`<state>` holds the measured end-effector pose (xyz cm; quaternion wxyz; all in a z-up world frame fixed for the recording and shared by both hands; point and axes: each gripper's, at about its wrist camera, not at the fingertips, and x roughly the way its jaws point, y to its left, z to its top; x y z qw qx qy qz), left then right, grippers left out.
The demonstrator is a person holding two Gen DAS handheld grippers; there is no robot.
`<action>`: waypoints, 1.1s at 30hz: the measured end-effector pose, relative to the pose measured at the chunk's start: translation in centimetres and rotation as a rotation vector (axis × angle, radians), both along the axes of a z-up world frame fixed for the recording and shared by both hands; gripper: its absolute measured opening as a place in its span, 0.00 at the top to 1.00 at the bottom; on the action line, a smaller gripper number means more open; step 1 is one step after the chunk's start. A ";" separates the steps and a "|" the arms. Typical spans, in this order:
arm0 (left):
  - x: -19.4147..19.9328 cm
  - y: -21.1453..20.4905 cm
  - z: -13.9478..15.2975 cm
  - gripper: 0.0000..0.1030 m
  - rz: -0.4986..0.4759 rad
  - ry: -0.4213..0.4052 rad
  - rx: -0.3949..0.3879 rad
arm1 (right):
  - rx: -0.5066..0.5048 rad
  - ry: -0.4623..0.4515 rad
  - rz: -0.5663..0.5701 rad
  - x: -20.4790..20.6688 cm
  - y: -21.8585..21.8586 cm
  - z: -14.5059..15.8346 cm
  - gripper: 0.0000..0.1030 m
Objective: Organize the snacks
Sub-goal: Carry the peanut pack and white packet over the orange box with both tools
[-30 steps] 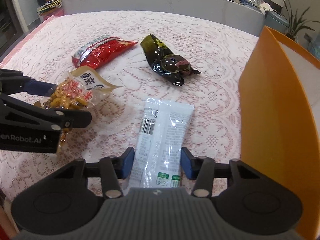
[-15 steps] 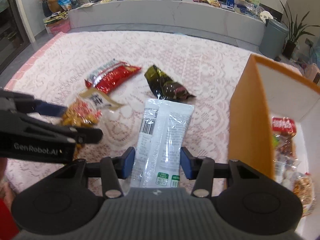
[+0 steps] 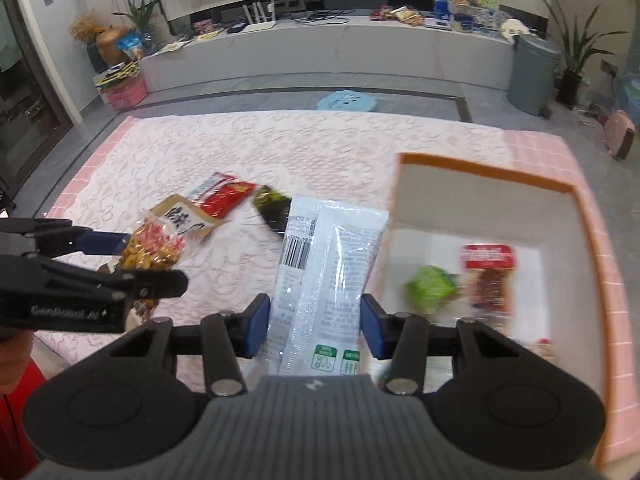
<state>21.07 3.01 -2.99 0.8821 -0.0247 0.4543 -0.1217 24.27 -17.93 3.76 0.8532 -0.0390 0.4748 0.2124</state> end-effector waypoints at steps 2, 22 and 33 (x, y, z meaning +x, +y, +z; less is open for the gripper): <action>0.2 -1.7 0.3 0.18 -0.033 0.001 -0.001 | -0.035 -0.004 -0.006 0.0 -1.5 0.6 0.54; 5.9 -15.9 -3.1 0.19 -0.432 -0.009 0.113 | -0.263 0.034 0.037 2.5 -10.5 -2.7 0.54; 7.7 -18.0 -6.0 0.18 -0.566 -0.013 0.223 | -0.274 0.112 0.119 4.5 -10.7 -6.3 0.54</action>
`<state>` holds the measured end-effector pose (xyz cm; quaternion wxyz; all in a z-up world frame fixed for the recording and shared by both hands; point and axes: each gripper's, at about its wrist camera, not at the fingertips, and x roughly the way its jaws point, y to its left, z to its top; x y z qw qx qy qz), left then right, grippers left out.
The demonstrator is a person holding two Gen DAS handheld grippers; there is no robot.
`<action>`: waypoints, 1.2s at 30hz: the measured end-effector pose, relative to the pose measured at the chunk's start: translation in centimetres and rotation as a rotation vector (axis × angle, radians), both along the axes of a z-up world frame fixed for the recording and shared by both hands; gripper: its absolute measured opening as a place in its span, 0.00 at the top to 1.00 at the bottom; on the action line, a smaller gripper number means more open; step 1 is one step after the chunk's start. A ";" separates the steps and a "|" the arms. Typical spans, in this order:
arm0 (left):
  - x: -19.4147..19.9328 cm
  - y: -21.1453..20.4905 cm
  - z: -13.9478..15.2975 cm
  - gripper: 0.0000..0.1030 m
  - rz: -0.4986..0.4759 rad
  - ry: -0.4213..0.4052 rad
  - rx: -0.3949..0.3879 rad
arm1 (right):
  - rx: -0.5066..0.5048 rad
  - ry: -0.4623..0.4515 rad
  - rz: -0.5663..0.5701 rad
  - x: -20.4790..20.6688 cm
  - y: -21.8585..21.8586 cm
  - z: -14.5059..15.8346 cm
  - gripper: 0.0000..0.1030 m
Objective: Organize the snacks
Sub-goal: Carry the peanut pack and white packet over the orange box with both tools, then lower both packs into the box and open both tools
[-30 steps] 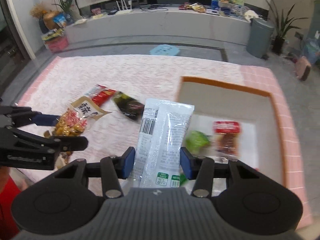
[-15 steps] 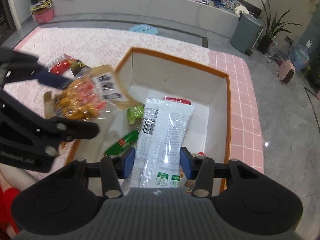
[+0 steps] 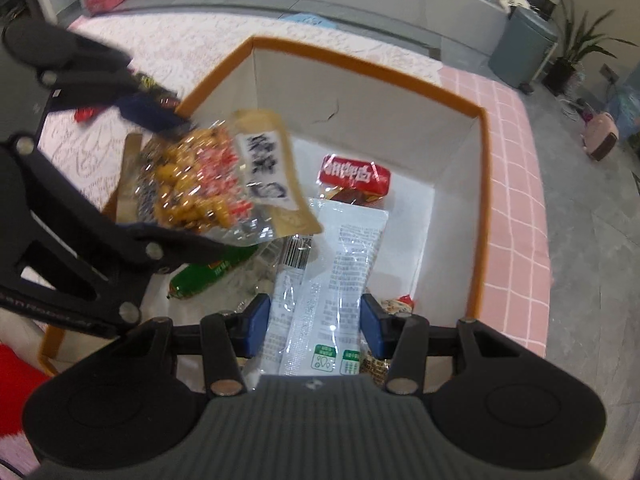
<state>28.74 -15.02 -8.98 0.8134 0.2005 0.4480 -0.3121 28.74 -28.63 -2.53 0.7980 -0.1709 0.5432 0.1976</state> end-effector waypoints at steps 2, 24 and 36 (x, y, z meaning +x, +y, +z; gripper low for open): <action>0.1 -0.4 -0.4 0.18 -0.017 -0.009 0.020 | -0.020 0.001 0.021 0.2 0.2 -0.3 0.53; -0.1 -1.3 -2.1 0.12 -0.024 -0.007 0.075 | -0.073 0.065 0.033 0.3 0.4 -2.0 0.50; -0.5 0.2 0.6 0.07 0.031 0.025 -0.048 | -0.064 0.040 0.038 -0.3 0.9 -0.7 0.32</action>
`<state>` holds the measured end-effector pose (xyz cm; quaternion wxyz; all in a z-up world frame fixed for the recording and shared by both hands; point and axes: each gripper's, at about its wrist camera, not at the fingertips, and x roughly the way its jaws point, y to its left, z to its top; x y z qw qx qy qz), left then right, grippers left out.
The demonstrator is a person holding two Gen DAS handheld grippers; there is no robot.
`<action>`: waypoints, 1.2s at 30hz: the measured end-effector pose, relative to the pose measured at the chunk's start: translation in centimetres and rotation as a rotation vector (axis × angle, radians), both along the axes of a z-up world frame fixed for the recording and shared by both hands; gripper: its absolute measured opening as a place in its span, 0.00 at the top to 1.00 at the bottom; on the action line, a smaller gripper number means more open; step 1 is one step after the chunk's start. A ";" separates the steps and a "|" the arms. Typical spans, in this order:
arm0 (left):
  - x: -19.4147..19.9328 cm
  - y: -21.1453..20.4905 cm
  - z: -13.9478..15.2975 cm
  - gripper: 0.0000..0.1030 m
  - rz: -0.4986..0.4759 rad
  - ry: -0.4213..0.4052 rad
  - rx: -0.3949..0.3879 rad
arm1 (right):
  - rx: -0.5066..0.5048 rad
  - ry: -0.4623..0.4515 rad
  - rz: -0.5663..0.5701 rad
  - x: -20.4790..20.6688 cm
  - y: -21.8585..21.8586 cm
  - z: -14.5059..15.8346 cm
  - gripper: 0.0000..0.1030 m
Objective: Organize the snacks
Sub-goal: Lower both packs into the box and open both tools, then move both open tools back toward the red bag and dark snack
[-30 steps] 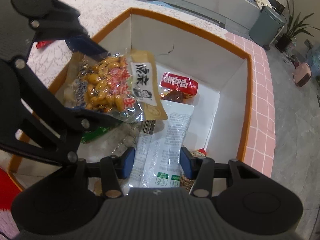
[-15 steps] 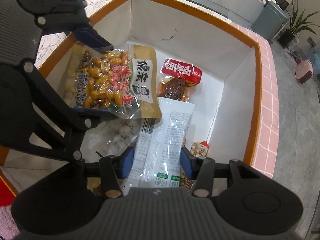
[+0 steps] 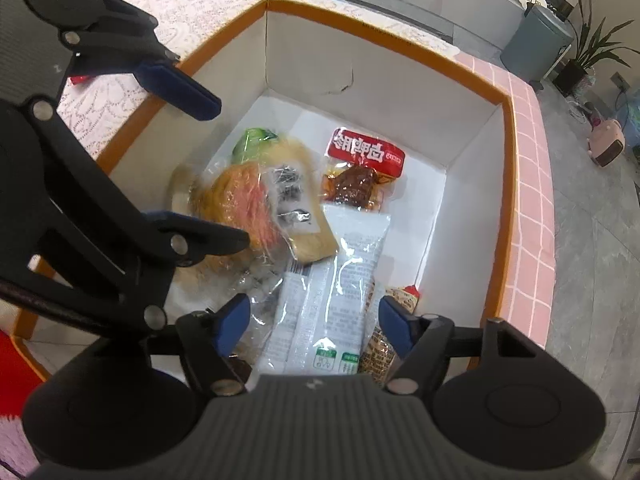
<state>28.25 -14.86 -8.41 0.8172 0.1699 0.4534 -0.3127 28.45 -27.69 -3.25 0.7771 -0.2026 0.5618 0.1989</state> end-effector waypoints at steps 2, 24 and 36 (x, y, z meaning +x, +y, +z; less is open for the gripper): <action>-0.1 0.2 0.5 0.06 0.008 -0.003 -0.017 | -0.004 -0.005 -0.003 -0.1 0.1 0.3 0.28; -3.0 7.4 4.5 0.29 0.192 0.000 -0.059 | 0.151 -0.083 -0.220 -2.8 2.2 5.0 0.18; -5.0 14.2 5.4 0.44 0.321 -0.007 -0.041 | 0.227 -0.112 -0.134 -4.9 8.4 7.1 0.18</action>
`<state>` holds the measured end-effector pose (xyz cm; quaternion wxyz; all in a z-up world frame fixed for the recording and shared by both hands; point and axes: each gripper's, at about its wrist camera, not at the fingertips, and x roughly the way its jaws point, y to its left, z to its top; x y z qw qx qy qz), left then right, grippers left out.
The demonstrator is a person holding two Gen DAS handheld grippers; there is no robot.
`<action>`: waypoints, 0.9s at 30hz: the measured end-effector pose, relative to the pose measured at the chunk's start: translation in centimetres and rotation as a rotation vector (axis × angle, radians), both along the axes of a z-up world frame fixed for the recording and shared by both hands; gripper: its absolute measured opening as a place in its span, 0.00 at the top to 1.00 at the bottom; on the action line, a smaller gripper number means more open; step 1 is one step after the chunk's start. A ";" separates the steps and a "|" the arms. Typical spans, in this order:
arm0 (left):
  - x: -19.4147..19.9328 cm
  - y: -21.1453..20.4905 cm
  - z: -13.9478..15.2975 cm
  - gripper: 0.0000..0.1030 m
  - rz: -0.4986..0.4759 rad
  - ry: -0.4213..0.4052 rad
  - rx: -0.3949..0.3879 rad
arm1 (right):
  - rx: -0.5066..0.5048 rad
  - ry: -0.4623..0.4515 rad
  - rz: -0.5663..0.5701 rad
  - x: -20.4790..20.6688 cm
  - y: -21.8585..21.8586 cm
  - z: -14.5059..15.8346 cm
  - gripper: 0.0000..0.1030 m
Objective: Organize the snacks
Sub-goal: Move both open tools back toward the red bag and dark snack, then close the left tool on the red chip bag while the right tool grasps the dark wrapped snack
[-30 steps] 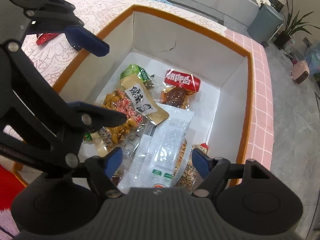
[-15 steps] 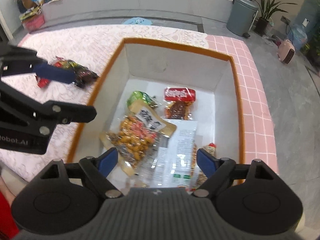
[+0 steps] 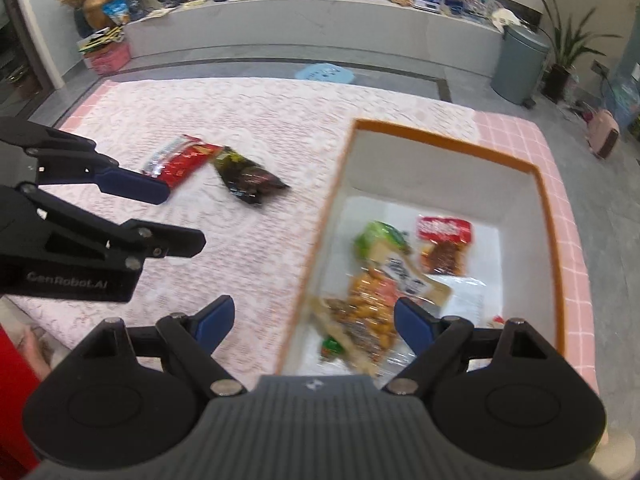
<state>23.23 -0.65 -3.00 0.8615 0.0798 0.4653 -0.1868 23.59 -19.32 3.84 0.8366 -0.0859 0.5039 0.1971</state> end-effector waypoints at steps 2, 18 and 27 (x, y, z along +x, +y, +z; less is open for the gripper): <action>-0.3 1.4 0.2 0.45 0.027 -0.004 -0.009 | 0.010 -0.001 0.011 -0.2 1.1 0.2 0.18; -0.1 12.4 -2.2 0.33 0.168 -0.038 0.037 | 0.021 -0.065 0.096 0.2 10.2 -1.9 0.18; 1.4 14.7 -4.9 0.28 0.104 -0.038 0.073 | -0.073 -0.106 0.179 3.6 13.9 -5.3 0.23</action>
